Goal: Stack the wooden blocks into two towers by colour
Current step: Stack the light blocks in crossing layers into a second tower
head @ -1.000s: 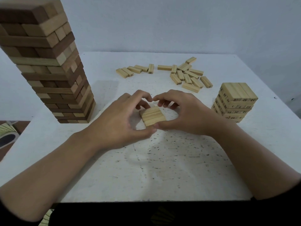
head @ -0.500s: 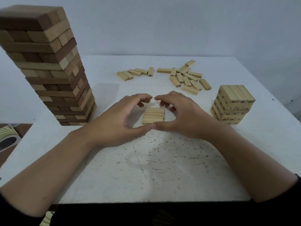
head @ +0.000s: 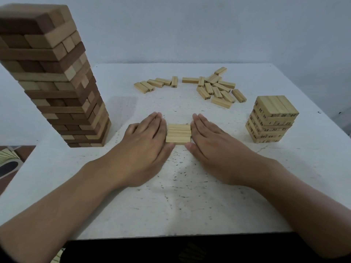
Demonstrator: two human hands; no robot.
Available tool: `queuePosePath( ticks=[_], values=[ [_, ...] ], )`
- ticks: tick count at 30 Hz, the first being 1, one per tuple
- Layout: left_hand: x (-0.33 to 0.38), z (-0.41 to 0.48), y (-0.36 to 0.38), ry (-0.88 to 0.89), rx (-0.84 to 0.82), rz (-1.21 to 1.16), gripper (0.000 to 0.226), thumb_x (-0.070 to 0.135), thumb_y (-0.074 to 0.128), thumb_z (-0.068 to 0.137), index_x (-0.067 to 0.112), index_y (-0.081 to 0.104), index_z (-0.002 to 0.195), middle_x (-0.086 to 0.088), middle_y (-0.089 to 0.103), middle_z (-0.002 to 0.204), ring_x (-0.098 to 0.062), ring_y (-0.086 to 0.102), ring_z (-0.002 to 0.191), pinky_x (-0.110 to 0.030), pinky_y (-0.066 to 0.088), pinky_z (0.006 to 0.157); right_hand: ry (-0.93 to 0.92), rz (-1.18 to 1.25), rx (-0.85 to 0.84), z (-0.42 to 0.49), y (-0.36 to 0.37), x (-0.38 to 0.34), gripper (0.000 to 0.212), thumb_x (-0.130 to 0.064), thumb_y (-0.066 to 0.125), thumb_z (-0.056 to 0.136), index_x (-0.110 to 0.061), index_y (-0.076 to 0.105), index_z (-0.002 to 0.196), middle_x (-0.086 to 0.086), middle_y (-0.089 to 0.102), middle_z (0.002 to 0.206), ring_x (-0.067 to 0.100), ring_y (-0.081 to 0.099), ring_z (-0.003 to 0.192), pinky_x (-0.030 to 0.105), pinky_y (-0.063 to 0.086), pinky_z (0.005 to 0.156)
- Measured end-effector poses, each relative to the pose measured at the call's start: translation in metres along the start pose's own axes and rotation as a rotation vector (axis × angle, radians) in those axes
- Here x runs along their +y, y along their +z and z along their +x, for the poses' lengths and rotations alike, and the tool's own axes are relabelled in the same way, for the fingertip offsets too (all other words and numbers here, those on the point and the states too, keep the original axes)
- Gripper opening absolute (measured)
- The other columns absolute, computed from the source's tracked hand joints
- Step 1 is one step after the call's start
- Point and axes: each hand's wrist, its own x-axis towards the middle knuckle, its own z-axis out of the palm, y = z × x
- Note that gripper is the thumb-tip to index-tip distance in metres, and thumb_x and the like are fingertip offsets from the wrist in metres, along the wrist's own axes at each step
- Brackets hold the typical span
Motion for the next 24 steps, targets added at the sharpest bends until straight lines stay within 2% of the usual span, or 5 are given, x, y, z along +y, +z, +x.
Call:
queuePosePath(
  ticks=[3, 10, 17, 24],
  values=[
    [0.004, 0.001, 0.001, -0.015, 0.019, 0.021, 0.092, 0.059, -0.019, 0.087, 0.01, -0.001, 0.162, -0.005, -0.003, 0.172, -0.012, -0.015, 0.156, -0.033, 0.005, 0.124, 0.012, -0.021, 0.032, 0.003, 0.005, -0.003, 0.066, -0.044, 0.004, 0.107, -0.004, -0.005, 0.16, 0.012, -0.016, 0.168, 0.017, -0.019, 0.154, 0.031, -0.008, 0.126],
    [0.005, 0.003, 0.005, -0.069, 0.044, -0.025, 0.081, 0.057, -0.008, 0.095, 0.013, 0.003, 0.163, -0.001, -0.003, 0.172, -0.01, -0.011, 0.156, -0.032, 0.004, 0.121, 0.001, 0.023, 0.046, 0.007, 0.002, 0.0, 0.065, -0.043, 0.006, 0.108, -0.007, -0.003, 0.161, 0.008, -0.014, 0.169, 0.012, -0.019, 0.154, 0.028, -0.008, 0.125],
    [0.007, 0.004, 0.005, -0.095, 0.025, -0.014, 0.081, 0.056, -0.008, 0.095, 0.011, -0.002, 0.162, -0.004, -0.006, 0.171, -0.012, -0.01, 0.157, -0.035, 0.004, 0.121, 0.042, -0.054, 0.036, 0.005, 0.0, -0.01, 0.063, -0.038, 0.004, 0.109, 0.0, -0.006, 0.158, 0.018, -0.014, 0.167, 0.022, -0.015, 0.155, 0.032, -0.008, 0.125],
    [0.003, 0.004, 0.004, -0.08, 0.071, -0.011, 0.082, 0.058, -0.005, 0.095, 0.015, 0.01, 0.163, 0.0, 0.006, 0.172, -0.011, 0.0, 0.157, -0.035, 0.01, 0.12, 0.046, -0.026, 0.061, 0.006, 0.001, -0.01, 0.065, -0.041, 0.006, 0.108, -0.002, -0.003, 0.159, 0.015, -0.01, 0.169, 0.02, -0.012, 0.156, 0.031, -0.006, 0.126]
  ],
)
